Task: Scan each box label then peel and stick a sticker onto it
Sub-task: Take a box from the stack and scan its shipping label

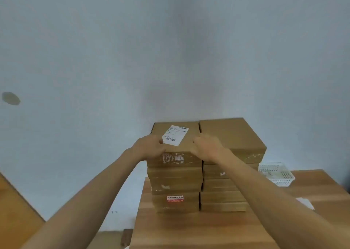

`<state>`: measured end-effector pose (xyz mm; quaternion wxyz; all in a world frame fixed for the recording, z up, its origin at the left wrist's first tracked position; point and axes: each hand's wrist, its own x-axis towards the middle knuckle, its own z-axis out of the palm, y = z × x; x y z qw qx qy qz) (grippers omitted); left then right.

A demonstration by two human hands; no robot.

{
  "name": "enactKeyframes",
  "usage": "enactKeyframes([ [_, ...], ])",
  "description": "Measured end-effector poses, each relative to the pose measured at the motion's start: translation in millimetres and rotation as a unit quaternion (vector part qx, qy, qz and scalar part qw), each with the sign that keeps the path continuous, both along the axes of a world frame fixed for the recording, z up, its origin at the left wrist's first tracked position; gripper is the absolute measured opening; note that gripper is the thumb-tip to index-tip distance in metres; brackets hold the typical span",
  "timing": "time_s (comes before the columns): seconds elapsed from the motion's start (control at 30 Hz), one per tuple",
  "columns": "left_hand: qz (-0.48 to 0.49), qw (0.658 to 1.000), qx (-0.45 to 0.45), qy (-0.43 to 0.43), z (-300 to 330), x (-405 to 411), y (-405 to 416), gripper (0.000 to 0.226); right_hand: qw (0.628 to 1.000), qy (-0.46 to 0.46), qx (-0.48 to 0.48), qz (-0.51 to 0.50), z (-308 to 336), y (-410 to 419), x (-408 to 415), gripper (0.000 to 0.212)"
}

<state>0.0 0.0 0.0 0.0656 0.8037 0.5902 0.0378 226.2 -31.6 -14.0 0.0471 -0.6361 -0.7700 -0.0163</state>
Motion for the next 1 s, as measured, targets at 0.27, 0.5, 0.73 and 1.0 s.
enactKeyframes([
  [0.27, 0.08, 0.997, 0.002, -0.012, -30.6, -13.4, 38.4, 0.037, 0.999, 0.029, -0.004, -0.04, -26.3, 39.4, 5.6, 0.03],
  [0.5, 0.141, 0.986, -0.041, -0.08, -61.7, -21.3, 65.0, 0.043, 0.99, 0.085, -0.049, -0.103, -44.4, 63.9, 1.5, 0.033],
  [0.73, 0.185, 0.943, -0.061, -0.27, -83.5, -30.4, 70.7, 0.065, 0.968, 0.184, -0.032, -0.169, -60.2, 71.0, -5.8, 0.034],
  [1.0, 0.232, 0.856, -0.095, -0.451, -105.4, -66.4, 27.3, 0.037, 0.929, 0.288, -0.055, -0.225, -78.6, 39.0, -15.9, 0.047],
])
